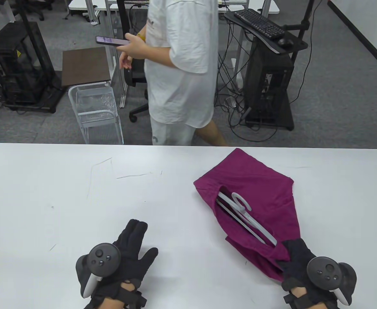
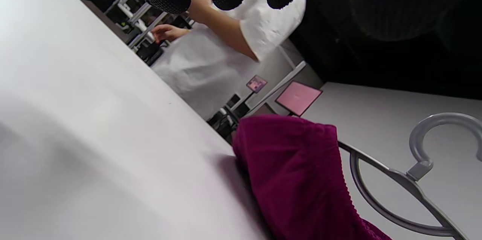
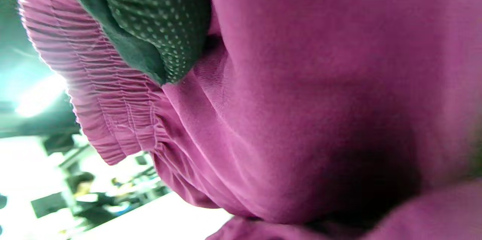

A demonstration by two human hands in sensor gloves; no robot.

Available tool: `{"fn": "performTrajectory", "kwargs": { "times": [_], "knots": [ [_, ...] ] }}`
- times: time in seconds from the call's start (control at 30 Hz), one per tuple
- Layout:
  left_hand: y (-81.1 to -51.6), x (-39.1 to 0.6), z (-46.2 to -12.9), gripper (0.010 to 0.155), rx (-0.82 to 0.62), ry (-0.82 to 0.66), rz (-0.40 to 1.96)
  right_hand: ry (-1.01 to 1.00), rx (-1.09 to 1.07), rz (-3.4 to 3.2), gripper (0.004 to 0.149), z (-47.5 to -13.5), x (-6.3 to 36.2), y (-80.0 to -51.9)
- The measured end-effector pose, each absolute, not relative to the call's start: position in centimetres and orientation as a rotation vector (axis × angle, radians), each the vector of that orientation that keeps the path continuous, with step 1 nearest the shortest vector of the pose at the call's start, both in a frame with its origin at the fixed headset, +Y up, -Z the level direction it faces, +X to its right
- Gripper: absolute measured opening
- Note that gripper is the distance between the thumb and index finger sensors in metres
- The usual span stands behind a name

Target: Remove shorts from gray hanger

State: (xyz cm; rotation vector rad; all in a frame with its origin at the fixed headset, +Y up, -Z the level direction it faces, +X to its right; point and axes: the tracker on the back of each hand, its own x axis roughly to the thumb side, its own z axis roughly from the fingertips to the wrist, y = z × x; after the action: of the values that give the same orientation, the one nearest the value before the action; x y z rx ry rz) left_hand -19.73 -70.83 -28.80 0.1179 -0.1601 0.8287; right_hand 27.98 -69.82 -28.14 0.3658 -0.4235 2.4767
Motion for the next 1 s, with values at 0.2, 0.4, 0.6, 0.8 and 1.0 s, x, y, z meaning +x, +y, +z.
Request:
{"fn": "performTrajectory", "kwargs": {
  "times": [0.2, 0.4, 0.6, 0.8, 1.0],
  "knots": [
    [-70.6, -17.3, -27.8, 0.096, 0.232, -0.159, 1.012, -0.338, 0.68, 2.384, 0.042, -27.3, 23.9, -70.2],
    [-71.1, -17.2, -27.8, 0.086, 0.235, -0.017, 0.897, -0.294, 0.825, 2.291, 0.041, -27.0, 21.2, -70.7],
    [-71.2, -20.3, -28.0, 0.05, 0.278, 0.119, 1.025, -0.321, 0.837, 2.198, 0.041, -27.0, 22.5, -70.2],
    [-71.0, -25.0, -27.6, 0.043, 0.433, 0.262, 1.119, -0.313, 0.863, 2.122, 0.041, -27.0, 23.6, -69.3],
    [-72.0, -26.6, -28.0, 0.044, 0.356, 0.284, 1.316, -0.298, 0.763, 1.843, 0.042, -27.5, 24.8, -68.8]
  ]
}}
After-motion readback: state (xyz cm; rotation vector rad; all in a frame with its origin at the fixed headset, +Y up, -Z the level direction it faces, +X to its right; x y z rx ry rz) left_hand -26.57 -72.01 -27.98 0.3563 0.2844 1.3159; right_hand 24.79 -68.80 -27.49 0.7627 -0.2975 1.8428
